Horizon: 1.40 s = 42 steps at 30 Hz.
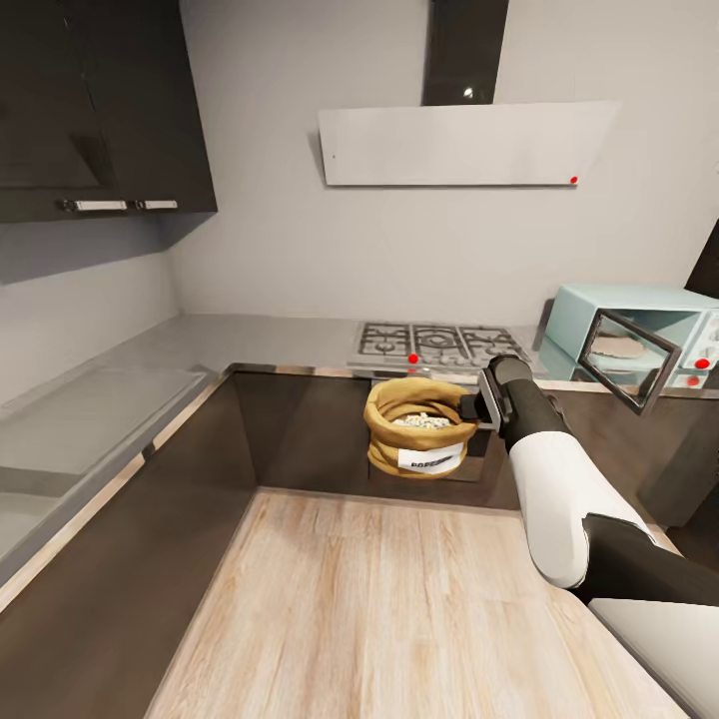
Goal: In the kitchen, take the popcorn bag from the countertop, put it into the microwave, and heat it until the popcorn is cooked so the cooked popcorn ends up inside the bag.
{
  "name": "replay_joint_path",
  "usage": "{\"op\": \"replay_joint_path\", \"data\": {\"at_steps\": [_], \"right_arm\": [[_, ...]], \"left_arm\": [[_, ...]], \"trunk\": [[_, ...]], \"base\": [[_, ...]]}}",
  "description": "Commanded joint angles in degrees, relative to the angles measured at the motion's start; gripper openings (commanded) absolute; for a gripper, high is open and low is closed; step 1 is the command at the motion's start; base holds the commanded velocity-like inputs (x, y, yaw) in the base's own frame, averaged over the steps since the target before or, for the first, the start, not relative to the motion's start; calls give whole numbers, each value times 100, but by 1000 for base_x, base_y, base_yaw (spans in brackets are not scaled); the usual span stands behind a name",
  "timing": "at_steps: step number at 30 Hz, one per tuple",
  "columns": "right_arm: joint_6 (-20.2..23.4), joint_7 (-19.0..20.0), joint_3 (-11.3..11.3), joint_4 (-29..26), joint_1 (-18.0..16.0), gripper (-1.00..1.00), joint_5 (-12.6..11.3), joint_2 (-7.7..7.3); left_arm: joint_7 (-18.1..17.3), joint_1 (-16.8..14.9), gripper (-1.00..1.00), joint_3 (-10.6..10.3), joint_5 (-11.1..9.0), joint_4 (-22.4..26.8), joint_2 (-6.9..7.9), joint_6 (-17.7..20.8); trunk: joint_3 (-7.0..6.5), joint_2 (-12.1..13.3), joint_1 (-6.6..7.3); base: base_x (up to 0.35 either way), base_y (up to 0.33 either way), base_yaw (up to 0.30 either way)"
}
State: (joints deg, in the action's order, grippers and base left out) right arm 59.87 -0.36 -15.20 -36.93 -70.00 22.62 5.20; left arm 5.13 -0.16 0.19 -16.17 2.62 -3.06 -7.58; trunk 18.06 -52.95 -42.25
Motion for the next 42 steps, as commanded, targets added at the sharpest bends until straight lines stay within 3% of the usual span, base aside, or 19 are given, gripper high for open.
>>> {"op": "replay_joint_path", "data": {"at_steps": [1, 22, 42], "right_arm": [[13, -2, -32, -3, -5, -100, 4, 7], [13, 25, -34, 10, -5, -100, -29, 13], [13, 26, -27, -4, 3, -100, -13, -28]], "left_arm": [[14, -2, 100, -1, -18, 1, -2, -15], [14, -2, 100, -1, -18, 1, -2, -15], [14, -2, 100, -1, -18, -6, -2, -15]], "trunk": [[7, -5, -1], [6, -5, -1], [6, -5, -1]], "base": [[0, 0, -4], [0, 0, -6], [0, 0, -279]]}}
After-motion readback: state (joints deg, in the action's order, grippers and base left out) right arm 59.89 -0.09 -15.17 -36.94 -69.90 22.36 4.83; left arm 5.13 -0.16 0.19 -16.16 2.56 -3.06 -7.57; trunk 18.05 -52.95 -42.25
